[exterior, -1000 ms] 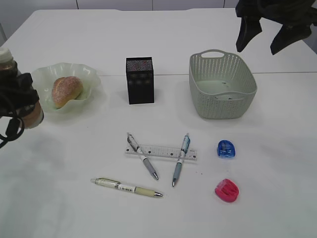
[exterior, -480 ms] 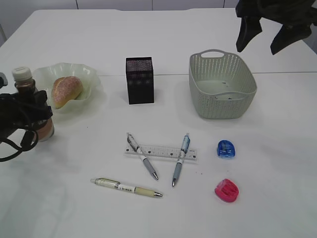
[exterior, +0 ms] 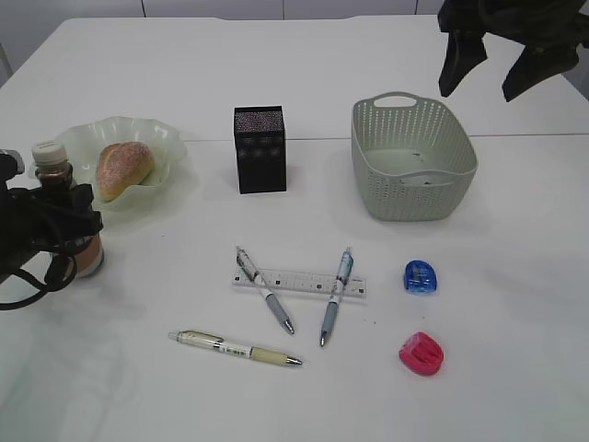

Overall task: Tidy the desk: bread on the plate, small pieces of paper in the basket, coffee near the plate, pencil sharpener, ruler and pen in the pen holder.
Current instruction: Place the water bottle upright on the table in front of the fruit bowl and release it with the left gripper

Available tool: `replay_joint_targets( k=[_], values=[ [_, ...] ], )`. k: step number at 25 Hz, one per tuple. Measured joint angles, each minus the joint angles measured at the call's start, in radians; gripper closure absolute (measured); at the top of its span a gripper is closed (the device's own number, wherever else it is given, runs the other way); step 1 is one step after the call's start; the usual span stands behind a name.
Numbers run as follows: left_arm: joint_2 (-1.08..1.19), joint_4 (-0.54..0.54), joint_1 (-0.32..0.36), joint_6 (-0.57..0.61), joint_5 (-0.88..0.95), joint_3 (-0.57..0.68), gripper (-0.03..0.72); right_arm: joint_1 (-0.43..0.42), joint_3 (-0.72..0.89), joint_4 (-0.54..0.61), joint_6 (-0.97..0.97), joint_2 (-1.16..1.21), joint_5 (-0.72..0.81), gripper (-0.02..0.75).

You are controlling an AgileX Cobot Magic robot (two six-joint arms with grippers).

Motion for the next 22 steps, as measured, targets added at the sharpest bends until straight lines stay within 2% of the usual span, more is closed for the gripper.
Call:
replay_joint_targets(
  k=[12,14,19,22],
  values=[
    [0.0,0.006,0.0,0.0,0.0,-0.002,0.383,0.0,0.0,0.0,-0.002,0.0,0.0,0.161],
    [0.0,0.01,0.0,0.0,0.0,-0.002,0.353,0.0,0.0,0.0,-0.002,0.0,0.0,0.16],
    [0.0,0.014,0.0,0.0,-0.028,-0.004,0.215,0.0,0.0,0.0,-0.002,0.0,0.0,0.161],
    [0.0,0.014,0.0,0.0,-0.036,-0.008,0.186,0.0,0.0,0.0,-0.002,0.0,0.0,0.161]
  ],
)
